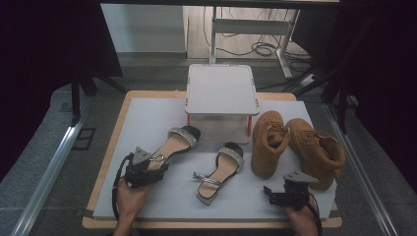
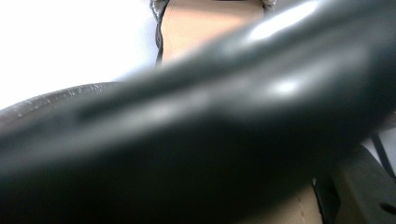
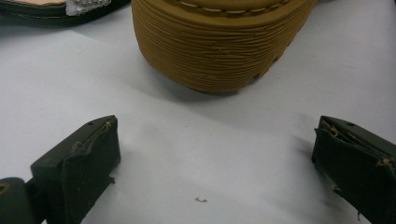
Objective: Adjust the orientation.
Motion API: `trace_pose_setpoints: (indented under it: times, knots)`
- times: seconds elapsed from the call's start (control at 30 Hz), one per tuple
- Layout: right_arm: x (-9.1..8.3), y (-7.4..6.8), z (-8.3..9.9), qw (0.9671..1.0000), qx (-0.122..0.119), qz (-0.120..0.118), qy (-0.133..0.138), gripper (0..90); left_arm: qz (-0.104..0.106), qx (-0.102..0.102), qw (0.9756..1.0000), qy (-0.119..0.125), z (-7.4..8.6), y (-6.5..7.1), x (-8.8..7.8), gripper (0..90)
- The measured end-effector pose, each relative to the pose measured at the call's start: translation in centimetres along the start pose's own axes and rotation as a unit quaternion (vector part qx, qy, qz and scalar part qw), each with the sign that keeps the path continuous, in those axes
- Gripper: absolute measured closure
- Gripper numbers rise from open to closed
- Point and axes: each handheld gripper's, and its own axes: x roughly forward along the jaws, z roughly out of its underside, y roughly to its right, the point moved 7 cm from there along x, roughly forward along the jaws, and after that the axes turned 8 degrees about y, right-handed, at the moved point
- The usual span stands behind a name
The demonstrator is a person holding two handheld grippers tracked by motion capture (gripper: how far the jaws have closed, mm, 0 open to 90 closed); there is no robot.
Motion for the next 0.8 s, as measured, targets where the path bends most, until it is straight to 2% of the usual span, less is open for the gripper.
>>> trace_pose_setpoints:
  times: [0.2, 0.4, 0.8]
  knots:
    - [0.0, 0.0, 0.0, 1.0, 0.0, 0.0, 0.0, 1.4, 0.009, 0.003, 0.9999, 0.002, -0.8, 1.0, 1.5, 39.1]
    - [0.0, 0.0, 0.0, 1.0, 0.0, 0.0, 0.0, 1.4, 0.011, 0.002, 0.9999, 0.0, -1.3, 1.5, 3.3, 39.1]
    - [0.0, 0.0, 0.0, 1.0, 0.0, 0.0, 0.0, 1.4, 0.005, -0.02, 0.9998, -0.001, -2.5, 1.8, 6.5, 39.1]
